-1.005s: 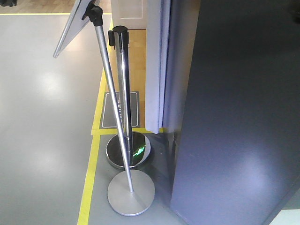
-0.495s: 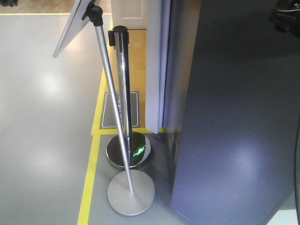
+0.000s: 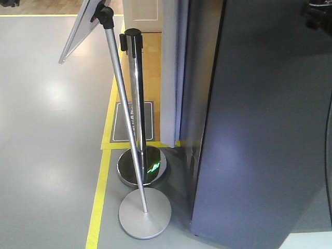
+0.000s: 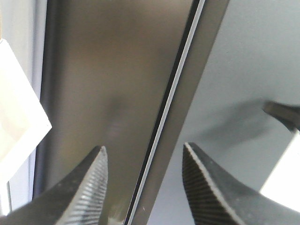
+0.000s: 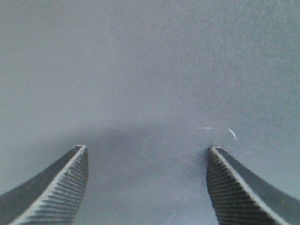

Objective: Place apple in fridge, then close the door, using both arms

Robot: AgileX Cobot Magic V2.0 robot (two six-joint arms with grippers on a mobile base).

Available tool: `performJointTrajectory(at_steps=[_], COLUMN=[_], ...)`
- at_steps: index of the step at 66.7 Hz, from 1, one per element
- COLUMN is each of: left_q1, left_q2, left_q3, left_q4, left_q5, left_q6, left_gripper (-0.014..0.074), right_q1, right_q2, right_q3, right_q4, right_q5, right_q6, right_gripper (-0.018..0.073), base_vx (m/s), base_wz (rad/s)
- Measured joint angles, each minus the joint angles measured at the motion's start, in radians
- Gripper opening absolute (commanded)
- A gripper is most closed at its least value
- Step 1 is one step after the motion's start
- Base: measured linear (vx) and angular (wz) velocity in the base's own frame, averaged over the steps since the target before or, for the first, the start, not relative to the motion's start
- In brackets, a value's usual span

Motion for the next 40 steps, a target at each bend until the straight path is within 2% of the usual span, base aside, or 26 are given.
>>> performJointTrajectory(at_steps=[24,40], left_q1=[0.0,0.0], left_q2=[0.0,0.0], left_q3=[0.0,0.0], left_q4=[0.0,0.0], left_q5=[0.016,0.022], left_q6=[0.0,0.0], left_gripper=[0.0355,0.0355], right_q1=[-0.059,-0.059], right_q2=[0.169,0.281], right_q3=[-0.257,-0.368], right_q4=[-0.014,-0.037], right_q5=[0.248,0.299], right_q6=[0.012,0.007], right_gripper=[0.0515,0.0515], base_vx=[0.0,0.0], base_wz=[0.0,0.0])
